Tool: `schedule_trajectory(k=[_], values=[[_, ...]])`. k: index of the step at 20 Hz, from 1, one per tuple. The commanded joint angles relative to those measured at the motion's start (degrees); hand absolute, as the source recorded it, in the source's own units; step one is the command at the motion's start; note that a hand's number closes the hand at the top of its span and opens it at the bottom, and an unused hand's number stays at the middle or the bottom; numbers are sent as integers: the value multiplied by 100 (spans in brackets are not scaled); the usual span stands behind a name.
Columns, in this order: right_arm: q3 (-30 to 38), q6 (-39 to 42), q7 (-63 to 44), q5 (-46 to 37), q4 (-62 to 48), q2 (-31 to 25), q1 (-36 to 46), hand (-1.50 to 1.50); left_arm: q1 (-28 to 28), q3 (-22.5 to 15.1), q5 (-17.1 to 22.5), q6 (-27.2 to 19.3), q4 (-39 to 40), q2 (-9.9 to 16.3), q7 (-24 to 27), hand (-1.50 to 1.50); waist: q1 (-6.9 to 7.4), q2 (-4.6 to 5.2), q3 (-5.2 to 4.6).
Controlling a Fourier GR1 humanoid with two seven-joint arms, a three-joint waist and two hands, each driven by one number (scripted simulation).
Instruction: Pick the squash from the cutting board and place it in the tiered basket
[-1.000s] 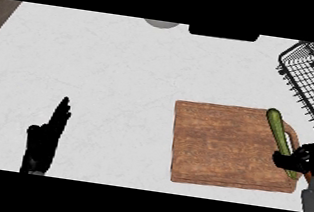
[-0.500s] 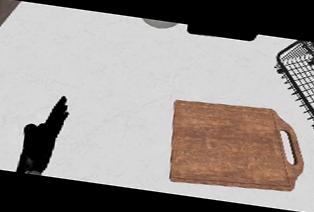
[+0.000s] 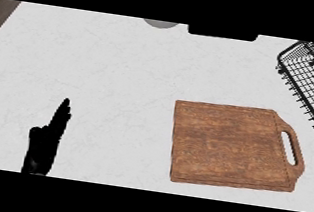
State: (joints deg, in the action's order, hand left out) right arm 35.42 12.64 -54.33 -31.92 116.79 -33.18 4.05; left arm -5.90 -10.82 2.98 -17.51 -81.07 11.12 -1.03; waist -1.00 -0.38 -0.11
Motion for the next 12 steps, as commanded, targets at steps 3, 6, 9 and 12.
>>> schedule_trajectory(k=[3, 6, 9, 12], values=[[686, 786, -348, 550, -235, -1085, 623, 150, -114, -25, -122, 63, 176, -142, 305, 0, 96, 32, 7], [492, 785, -773, 549, -512, -1396, 1247, 150, 162, -23, -116, 52, 28, -207, -156, 0, 125, 36, 6], [-60, 284, -501, -18, -1349, -1425, 1556, 150, 154, 105, -138, 194, 98, -76, 22, 0, 172, 50, 8], [111, 92, -17, 1, -2302, -1678, 1894, 150, 140, 104, -131, 254, 62, -109, 47, 0, 180, 52, 9]])
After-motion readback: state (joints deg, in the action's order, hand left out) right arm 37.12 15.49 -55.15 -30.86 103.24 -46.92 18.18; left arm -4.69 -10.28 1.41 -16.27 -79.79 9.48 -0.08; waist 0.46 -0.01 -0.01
